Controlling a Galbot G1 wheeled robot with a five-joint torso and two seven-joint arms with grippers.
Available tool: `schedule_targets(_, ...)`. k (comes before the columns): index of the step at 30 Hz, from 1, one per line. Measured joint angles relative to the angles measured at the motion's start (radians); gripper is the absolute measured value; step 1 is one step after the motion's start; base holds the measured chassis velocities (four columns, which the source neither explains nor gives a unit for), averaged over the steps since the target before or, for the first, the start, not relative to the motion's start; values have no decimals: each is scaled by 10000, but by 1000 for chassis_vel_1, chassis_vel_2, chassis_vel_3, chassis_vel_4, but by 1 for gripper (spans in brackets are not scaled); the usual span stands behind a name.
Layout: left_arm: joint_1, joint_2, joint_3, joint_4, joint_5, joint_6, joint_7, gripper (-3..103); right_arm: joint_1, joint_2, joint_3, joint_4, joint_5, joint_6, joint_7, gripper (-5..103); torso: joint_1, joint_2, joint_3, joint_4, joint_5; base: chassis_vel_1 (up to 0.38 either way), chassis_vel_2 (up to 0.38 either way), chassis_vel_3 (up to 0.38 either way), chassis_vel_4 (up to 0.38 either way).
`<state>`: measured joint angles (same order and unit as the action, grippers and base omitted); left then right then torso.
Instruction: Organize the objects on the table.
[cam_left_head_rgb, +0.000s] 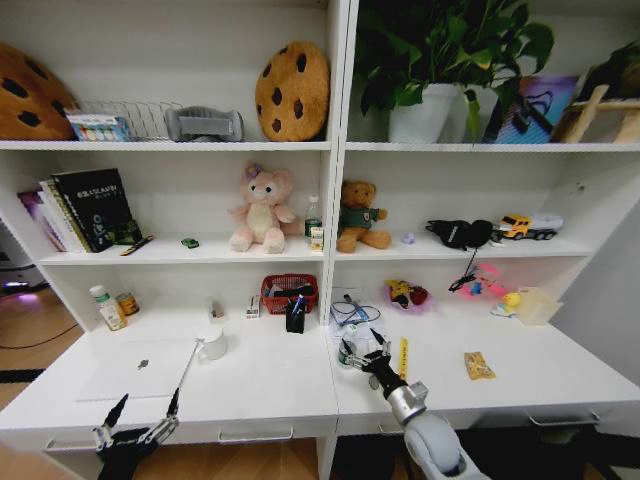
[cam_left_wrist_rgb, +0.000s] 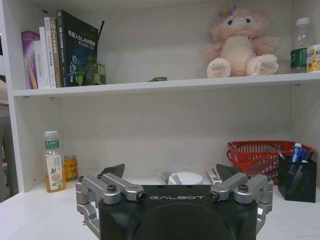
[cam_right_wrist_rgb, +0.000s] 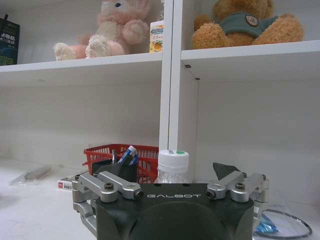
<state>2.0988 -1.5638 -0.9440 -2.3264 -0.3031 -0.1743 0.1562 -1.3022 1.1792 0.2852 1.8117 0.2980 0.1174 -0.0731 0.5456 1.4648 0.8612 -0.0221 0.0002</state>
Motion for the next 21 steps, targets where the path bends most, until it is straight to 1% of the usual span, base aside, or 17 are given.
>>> schedule_targets(2, 0, 0, 0, 0, 0, 0, 0, 100, 454, 7, -109, -272, 149, -18, 93, 100, 0, 0, 0, 0, -2, 0, 0, 0, 0)
schedule_targets(7, 0, 0, 0, 0, 0, 0, 1, 100, 791, -97, -167, -550, 562, -133, 153, 100, -1, 0, 0, -2, -3, 0, 0, 0, 0)
schedule_targets(13, 0, 0, 0, 0, 0, 0, 2, 100, 895, -11, -296, -717, 519, -325, 270, 100, -1, 0, -1, -1, -1, 0, 0, 0, 0)
schedule_targets(14, 0, 0, 0, 0, 0, 0, 2, 100, 890, 4, -326, -774, 455, -396, 261, 103, -1, 0, -1, -2, -2, 0, 0, 0, 0)
schedule_targets(15, 0, 0, 0, 0, 0, 0, 2, 100, 879, 13, -341, -813, 425, -400, 209, 100, -1, 0, -1, -2, -2, 0, 0, 0, 0)
schedule_targets(16, 0, 0, 0, 0, 0, 0, 2, 100, 871, 22, -352, -836, 408, -401, 179, 95, -1, 0, -1, -2, -1, 0, 0, 0, 0)
schedule_targets(17, 0, 0, 0, 0, 0, 0, 2, 100, 871, 22, -352, -836, 408, -401, 179, 95, -1, 0, -1, -2, -1, 0, 0, 0, 0)
schedule_targets(19, 1, 0, 0, 0, 0, 0, 2, 100, 862, 49, -364, -839, 395, -395, 140, 85, -1, 0, -1, -1, -1, 0, 0, 0, 0)
schedule_targets(20, 1, 0, 0, 0, 0, 0, 2, 100, 862, 49, -364, -839, 395, -395, 140, 85, -1, 0, -1, -1, -1, 0, 0, 0, 0)
schedule_targets(21, 0, 0, 0, 0, 0, 0, 2, 100, 853, 47, -365, -806, 399, -395, 138, 80, -1, 0, -1, -2, -1, 0, 0, 0, 0)
